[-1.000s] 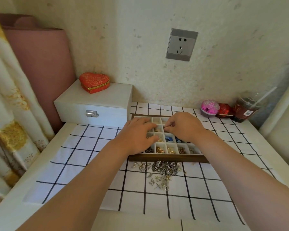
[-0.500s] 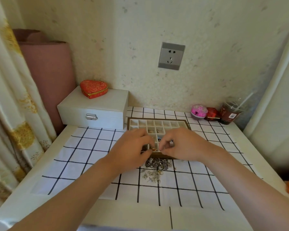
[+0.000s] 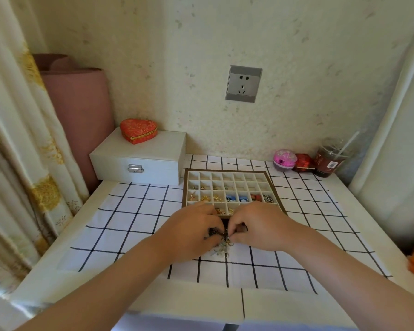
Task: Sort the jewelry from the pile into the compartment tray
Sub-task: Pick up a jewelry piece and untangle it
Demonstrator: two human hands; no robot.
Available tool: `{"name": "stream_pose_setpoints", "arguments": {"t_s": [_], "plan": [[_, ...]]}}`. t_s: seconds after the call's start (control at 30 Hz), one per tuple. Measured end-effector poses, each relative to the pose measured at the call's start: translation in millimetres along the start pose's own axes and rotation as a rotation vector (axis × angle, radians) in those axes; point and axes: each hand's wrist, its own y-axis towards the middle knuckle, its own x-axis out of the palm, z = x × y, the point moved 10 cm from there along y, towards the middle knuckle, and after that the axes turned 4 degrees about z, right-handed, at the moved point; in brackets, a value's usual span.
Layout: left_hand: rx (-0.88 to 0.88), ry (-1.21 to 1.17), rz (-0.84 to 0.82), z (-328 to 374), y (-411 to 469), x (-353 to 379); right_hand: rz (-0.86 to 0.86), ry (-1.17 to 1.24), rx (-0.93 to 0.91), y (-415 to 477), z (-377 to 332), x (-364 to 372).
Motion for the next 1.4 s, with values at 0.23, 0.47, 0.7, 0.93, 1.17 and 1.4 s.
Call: {"name": "stream_pose_setpoints", "arguments": {"t_s": [0.23, 0.47, 0.7, 0.93, 1.17, 1.4], "plan": [[-0.281, -0.467, 0.008, -12.9, 9.7, -12.2, 0.054, 0.520, 0.210, 1.3, 24.4, -22.4], [-0.464, -0.690, 0.043, -20.5, 19.4, -10.3, 0.096, 0.800, 0.329, -1.6, 32.1, -23.2], [-0.548, -0.763, 0.067, -27.9, 14.9, -7.7, 0.080, 0.927, 0.388, -4.1, 30.8, -13.8], [-0.614, -0.916, 0.025, -31.3, 5.7, -2.0, 0.055, 0.965, 0.430, -4.6, 28.5, -5.6], [-0.615, -0.999, 0.083, -27.5, 2.4, -11.8, 0.000, 1.179, 0.500, -5.3, 25.6, 1.7], [-0.629, -0.949, 0.151, -33.4, 9.2, -18.4, 0.077, 1.155, 0.471, -0.4, 29.3, -6.1]]}}
